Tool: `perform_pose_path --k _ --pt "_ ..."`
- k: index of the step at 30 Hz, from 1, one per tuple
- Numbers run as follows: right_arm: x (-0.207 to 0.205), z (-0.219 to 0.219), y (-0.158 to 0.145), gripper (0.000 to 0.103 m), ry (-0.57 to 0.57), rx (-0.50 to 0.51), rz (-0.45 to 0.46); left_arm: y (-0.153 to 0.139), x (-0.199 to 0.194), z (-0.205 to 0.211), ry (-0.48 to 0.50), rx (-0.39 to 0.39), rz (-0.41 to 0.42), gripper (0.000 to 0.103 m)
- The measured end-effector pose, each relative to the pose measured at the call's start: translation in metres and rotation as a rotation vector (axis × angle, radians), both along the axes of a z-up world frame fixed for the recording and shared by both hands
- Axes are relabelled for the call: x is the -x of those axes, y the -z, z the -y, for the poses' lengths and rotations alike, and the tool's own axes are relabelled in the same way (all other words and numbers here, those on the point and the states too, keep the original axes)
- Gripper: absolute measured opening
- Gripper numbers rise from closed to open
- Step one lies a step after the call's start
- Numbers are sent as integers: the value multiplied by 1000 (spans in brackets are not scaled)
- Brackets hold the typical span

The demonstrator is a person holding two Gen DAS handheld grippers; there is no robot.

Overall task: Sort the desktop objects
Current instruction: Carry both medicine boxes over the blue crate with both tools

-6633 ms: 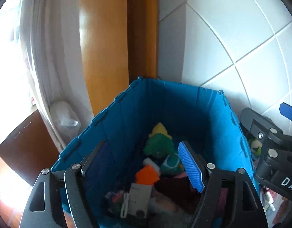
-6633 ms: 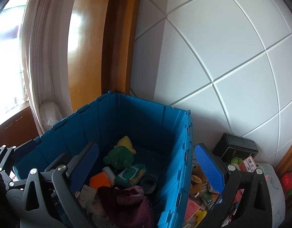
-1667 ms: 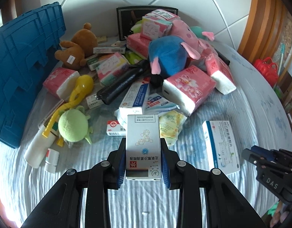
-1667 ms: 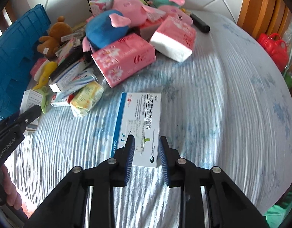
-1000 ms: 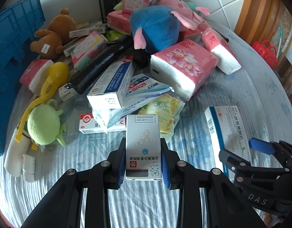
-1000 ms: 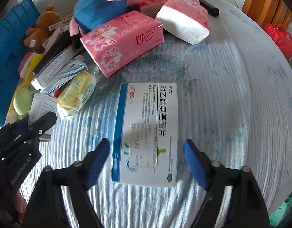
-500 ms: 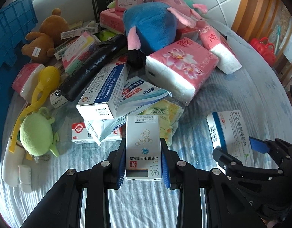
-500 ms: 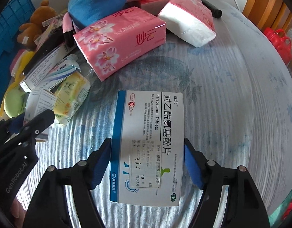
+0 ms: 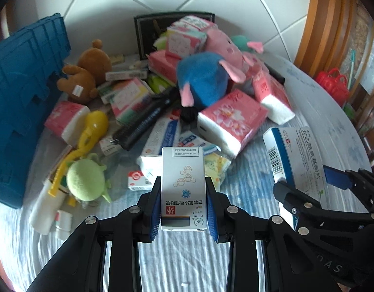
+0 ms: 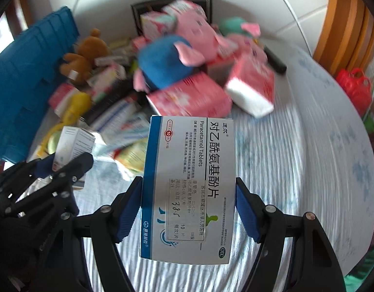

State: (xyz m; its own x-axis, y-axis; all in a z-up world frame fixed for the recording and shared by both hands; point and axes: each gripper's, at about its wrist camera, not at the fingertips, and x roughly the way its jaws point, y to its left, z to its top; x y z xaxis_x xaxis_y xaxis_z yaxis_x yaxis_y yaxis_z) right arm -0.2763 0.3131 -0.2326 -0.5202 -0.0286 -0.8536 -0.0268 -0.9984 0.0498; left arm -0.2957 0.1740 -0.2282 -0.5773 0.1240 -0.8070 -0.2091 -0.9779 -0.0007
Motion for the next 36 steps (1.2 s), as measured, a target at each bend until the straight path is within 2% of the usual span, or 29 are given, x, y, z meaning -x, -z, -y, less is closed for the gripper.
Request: perform_pose_path --k 14,23,29,33,36 --pt "-3 74 -96 72 -248 -19 -218 -73 -33 65 -227 7 -167 31" --pt "-6 159 -159 72 -399 -1 -374 -139 -66 135 -399 44 -323 31" --pt "-8 218 -200 72 -499 13 -479 -187 -75 197 -472 63 -436 31" --pt "1 270 -223 72 -530 18 -529 -217 -67 255 -504 81 -502 31" --pt "12 323 -247 72 -550 62 -576 -241 -58 308 -525 94 -564 31"
